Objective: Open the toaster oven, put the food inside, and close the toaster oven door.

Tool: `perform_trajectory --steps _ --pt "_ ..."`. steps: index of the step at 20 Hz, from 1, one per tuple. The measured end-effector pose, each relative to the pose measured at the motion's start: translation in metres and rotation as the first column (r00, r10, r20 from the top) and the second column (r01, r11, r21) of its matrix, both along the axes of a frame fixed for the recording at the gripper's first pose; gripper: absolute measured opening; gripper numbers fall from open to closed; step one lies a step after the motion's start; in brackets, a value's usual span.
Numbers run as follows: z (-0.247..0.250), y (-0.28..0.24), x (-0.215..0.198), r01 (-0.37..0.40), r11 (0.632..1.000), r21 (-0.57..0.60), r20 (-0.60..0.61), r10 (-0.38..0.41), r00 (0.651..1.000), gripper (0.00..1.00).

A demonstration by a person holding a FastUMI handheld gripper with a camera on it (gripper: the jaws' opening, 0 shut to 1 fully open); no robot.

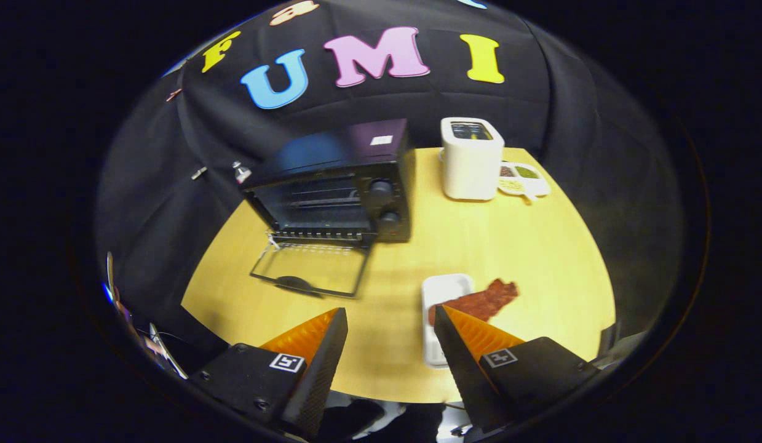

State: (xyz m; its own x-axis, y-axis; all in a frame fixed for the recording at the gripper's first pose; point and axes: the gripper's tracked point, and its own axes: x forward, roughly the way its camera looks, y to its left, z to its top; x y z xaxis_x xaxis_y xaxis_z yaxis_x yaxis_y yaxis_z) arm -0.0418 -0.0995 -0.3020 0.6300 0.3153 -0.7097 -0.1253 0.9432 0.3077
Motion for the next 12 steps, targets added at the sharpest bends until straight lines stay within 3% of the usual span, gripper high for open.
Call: perform_trajectory --steps 5,8,11,12 --pt "-0.045 -0.063 0.031 -0.007 1.0 -0.001 -0.102 0.007 0.995 0.8" --pt "-0.079 -0.071 0.038 -0.027 0.997 0.073 -0.179 0.04 0.983 0.75" --pt "-0.101 -0.063 0.039 -0.046 0.985 0.168 -0.243 0.086 0.966 0.57" --pt "-0.105 -0.056 0.039 -0.041 0.977 0.212 -0.257 0.096 0.962 0.57"
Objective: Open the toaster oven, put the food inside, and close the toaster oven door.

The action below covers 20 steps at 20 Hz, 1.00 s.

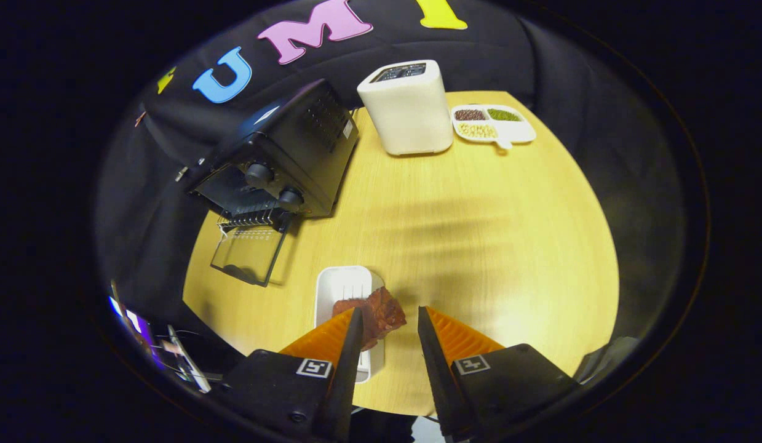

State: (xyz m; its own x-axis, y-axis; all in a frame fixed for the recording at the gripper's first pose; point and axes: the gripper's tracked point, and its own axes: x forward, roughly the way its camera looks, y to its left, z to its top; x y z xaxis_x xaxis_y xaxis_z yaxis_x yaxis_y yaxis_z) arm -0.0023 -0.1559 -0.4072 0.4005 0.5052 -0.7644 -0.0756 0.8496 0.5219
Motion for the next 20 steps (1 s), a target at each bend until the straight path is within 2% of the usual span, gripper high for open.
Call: perform_trajectory --steps 1,2,4,5,6,10,13,16,20 --pt "-0.004 0.003 0.002 0.002 1.0 0.012 -0.012 -0.002 1.0 0.57" --pt "-0.011 0.011 0.004 -0.007 0.999 0.034 -0.019 0.007 1.0 0.48" --pt "0.008 0.018 0.0 -0.015 0.99 0.14 -0.039 0.02 0.999 0.31" --pt "0.013 0.019 0.002 0.003 0.988 0.155 -0.034 0.002 0.999 0.19" --pt "0.015 0.014 0.003 0.009 0.99 0.143 -0.02 -0.006 1.0 0.14" --pt "0.034 -0.001 0.002 0.038 0.996 0.086 0.056 -0.043 0.998 0.1" --pt "0.067 0.003 0.001 0.091 0.991 0.103 0.117 -0.103 0.988 0.1" --pt "0.115 0.029 -0.005 0.126 0.981 0.149 0.184 -0.153 0.971 0.09" --pt "0.163 0.095 -0.015 0.141 0.968 0.205 0.242 -0.19 0.952 0.09"
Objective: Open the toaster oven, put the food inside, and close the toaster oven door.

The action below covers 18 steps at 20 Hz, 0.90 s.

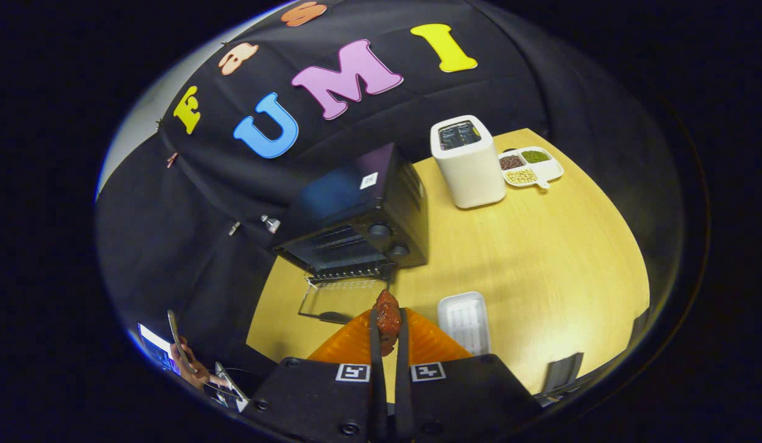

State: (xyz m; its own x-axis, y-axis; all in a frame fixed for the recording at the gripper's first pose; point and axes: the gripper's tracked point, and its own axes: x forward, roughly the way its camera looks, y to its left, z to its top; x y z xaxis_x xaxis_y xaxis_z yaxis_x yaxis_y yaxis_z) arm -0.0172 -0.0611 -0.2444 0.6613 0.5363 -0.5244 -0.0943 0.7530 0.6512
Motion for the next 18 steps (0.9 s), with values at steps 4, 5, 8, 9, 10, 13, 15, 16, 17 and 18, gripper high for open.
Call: perform_trajectory --steps 4,5,8,9,10,13,15,16,17,18 --pt "0.018 0.077 0.0 -0.004 0.999 0.052 0.02 0.002 1.0 0.09" --pt "0.019 0.096 0.004 0.002 0.997 0.076 0.016 -0.003 1.0 0.09" --pt "0.018 0.14 0.017 0.01 0.991 0.131 0.009 -0.011 1.0 0.09" --pt "0.015 0.15 0.022 0.006 0.993 0.122 0.013 -0.007 1.0 0.09" --pt "0.01 0.158 0.026 0.006 0.994 0.112 0.015 -0.008 1.0 0.09" --pt "0.001 0.173 0.044 0.028 0.991 0.13 0.023 -0.031 0.999 0.09" --pt "-0.006 0.176 0.055 0.044 0.99 0.136 0.027 -0.048 0.998 0.09" --pt "-0.01 0.175 0.062 0.053 0.989 0.135 0.031 -0.058 0.998 0.09" --pt "-0.016 0.175 0.068 0.065 0.989 0.136 0.033 -0.07 0.997 0.09" --pt "-0.021 0.175 0.074 0.077 0.986 0.146 0.033 -0.083 0.996 0.09"
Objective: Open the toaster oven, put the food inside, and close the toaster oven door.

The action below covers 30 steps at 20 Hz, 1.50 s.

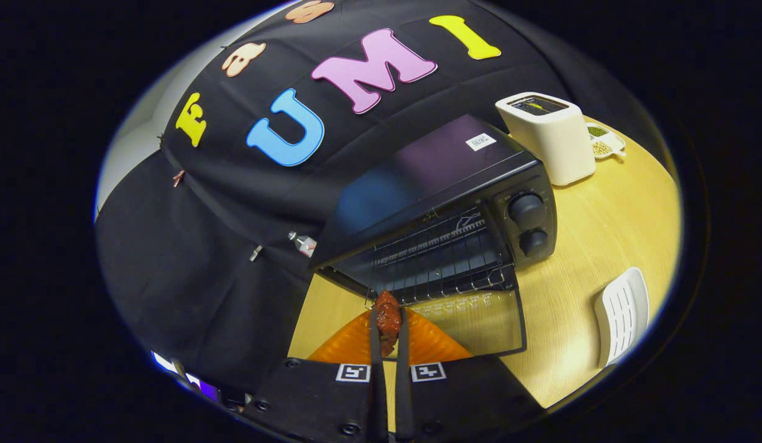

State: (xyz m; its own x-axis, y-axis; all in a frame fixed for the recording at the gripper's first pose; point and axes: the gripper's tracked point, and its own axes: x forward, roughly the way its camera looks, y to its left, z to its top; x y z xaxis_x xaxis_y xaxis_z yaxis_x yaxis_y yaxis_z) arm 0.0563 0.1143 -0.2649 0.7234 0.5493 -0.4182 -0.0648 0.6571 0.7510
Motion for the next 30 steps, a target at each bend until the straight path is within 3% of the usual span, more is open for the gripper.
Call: perform_trajectory --steps 8,12,14,16,17,18,21,25,30 --pt "-0.041 0.018 0.074 0.093 0.988 0.127 0.036 -0.098 0.995 0.09" --pt "-0.059 0.026 0.107 0.147 0.978 0.146 0.045 -0.155 0.987 0.09" --pt "-0.068 0.018 0.111 0.171 0.981 0.094 0.044 -0.176 0.983 0.1" --pt "-0.089 -0.002 0.103 0.2 0.975 -0.1 0.044 -0.196 0.98 0.22" --pt "-0.087 -0.01 0.103 0.204 0.967 -0.156 0.078 -0.193 0.978 0.36" --pt "-0.087 -0.018 0.095 0.222 0.945 -0.239 0.099 -0.204 0.974 0.37" --pt "-0.08 -0.035 0.081 0.216 0.878 -0.428 0.164 -0.16 0.973 0.83" --pt "-0.046 -0.05 0.057 0.22 0.8 -0.559 0.269 -0.076 0.96 1.0" --pt "0.036 -0.079 0.027 0.304 0.727 -0.616 0.447 0.006 0.895 0.99"
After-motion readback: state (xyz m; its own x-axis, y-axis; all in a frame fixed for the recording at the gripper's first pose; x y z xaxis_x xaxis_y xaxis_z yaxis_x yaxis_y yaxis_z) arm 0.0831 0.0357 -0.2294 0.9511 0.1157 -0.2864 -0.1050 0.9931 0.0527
